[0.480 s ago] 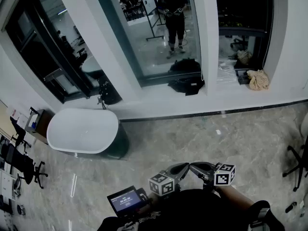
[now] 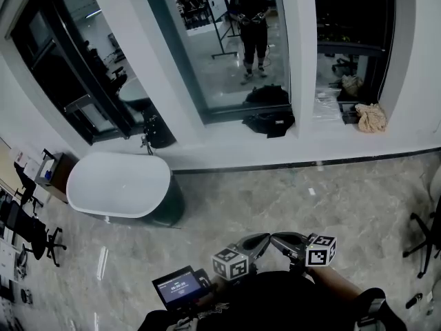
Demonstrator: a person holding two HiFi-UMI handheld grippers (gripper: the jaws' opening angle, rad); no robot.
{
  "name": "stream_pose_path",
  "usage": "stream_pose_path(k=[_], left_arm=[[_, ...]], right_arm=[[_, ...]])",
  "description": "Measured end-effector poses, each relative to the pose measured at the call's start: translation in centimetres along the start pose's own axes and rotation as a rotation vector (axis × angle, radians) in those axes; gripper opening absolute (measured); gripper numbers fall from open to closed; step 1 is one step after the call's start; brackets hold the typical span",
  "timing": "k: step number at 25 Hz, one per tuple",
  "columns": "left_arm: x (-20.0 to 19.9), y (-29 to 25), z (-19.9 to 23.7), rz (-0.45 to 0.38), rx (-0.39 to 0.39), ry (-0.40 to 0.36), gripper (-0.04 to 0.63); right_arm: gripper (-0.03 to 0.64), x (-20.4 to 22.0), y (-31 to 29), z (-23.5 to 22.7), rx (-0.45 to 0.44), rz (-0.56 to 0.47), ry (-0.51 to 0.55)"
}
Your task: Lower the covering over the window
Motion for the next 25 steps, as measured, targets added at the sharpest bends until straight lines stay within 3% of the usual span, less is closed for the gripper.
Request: stream_pose_path(k=[14, 21, 25], left_arm=[[-3.4, -1.7, 1.5, 0.033, 0.033, -0.029, 0.003], [-6.7, -5.8, 5.4, 0.100, 0.113, -0.027, 0.003], [-11.0, -8.7, 10.1, 0.122, 0.169, -0.070, 0.003]], right_arm=[[0.006, -3.1, 0.3, -2.1, -0.002, -0.051, 0.001], [0.006, -6.3, 0.3, -6.6, 0.086, -0.093, -0.032], [0.006, -10.8, -1.1, -11.0, 0.150, -0.137, -0.017]])
Point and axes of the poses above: the fingertips, and each gripper's own axes: y backward along the fingers, z to its left, x out of its underside, the point moved 5 cm from there along y, backward along the fingers, and after that the axes turned 15 degrees about z, right-handed, at the moved point
